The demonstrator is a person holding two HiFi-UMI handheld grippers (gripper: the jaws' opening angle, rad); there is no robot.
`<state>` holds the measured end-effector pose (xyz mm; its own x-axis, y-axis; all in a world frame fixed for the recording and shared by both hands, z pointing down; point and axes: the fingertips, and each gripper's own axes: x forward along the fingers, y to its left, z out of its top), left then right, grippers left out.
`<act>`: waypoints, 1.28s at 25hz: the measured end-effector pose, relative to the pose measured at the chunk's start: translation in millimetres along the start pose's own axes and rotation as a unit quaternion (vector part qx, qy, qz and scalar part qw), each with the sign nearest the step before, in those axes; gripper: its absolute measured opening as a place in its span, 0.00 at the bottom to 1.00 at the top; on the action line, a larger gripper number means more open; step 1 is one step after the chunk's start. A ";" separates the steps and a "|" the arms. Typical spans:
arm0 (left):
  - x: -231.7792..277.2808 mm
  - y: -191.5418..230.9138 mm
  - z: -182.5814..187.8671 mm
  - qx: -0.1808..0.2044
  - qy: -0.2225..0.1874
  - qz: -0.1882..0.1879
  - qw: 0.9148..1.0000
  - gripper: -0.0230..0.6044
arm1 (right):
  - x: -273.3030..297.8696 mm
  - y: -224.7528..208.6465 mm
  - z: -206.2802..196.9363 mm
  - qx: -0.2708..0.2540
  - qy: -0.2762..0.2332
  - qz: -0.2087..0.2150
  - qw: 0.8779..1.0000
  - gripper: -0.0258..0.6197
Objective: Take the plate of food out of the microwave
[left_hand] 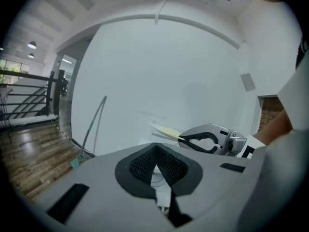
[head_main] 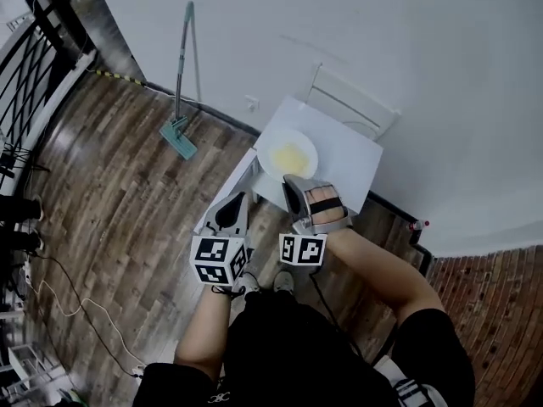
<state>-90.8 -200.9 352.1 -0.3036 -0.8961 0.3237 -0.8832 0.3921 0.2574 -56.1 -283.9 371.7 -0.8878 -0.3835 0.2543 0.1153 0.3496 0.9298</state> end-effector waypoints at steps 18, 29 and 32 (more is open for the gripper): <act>-24.5 -41.4 114.8 0.059 -0.062 0.007 0.996 0.02 | -19.2 -137.3 10.4 -0.068 -0.015 -0.043 0.997 0.08; -15.6 -53.9 129.7 0.070 -0.072 -0.007 0.995 0.02 | -20.1 -143.1 1.0 -0.067 -0.010 -0.048 0.997 0.08; -14.6 -64.0 130.4 0.082 -0.078 -0.015 0.993 0.02 | -19.4 -152.3 -2.2 -0.069 -0.008 -0.058 0.996 0.08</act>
<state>-76.5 -239.9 212.1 -0.3166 -0.9332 0.1698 -0.9350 0.3372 0.1096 -55.5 -331.6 225.8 -0.9054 -0.4010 0.1395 0.0708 0.1816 0.9808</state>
